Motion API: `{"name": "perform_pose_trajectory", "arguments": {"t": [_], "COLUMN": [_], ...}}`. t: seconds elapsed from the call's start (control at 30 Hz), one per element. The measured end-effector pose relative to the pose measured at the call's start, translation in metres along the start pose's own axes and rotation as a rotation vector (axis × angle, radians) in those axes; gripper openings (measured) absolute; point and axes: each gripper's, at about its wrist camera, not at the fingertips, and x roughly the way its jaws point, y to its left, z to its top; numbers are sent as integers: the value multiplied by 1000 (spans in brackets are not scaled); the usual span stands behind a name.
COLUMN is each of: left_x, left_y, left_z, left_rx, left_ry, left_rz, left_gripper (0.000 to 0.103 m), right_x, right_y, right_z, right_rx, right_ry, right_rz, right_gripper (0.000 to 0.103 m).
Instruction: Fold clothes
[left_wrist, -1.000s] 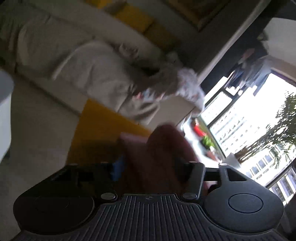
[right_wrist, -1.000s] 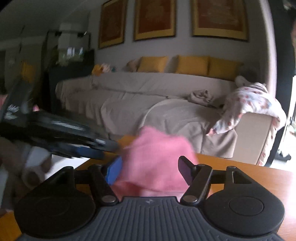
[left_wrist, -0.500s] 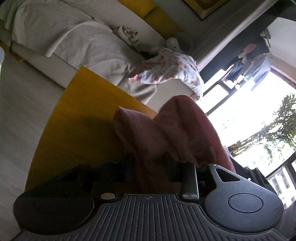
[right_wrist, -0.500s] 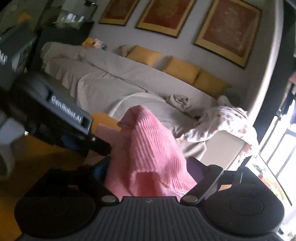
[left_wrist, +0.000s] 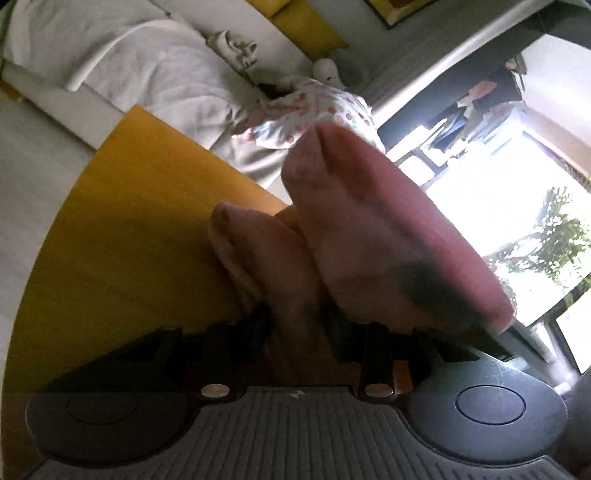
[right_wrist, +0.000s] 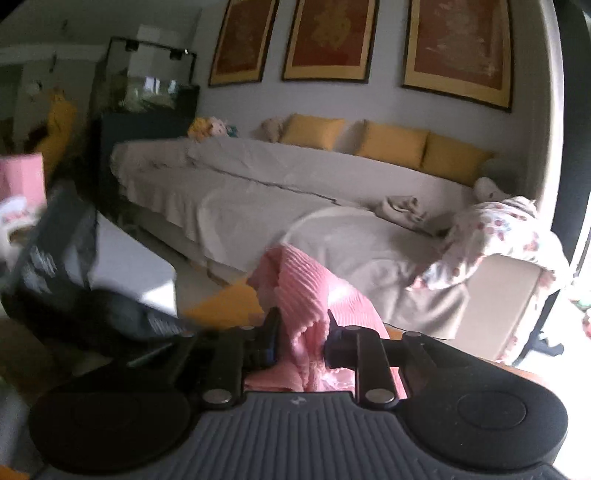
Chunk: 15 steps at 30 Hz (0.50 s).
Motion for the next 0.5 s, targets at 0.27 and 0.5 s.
{"name": "perform_pose_trajectory", "arguments": {"t": [0.27,0.5], "left_x": [-71,-39], "left_y": [-14,-51], "left_z": [28,36], "left_rx": [-2,165], "left_ry": [-191,-86], "left_rz": [-24,19], "left_gripper": [46,55], "right_x": [23,-9], "right_y": [65,33], "right_z": [-28,-12], "right_rx": [-428,-178], "right_ry": [61,49], "right_rz": [-133,62], "right_gripper": [41,68]}}
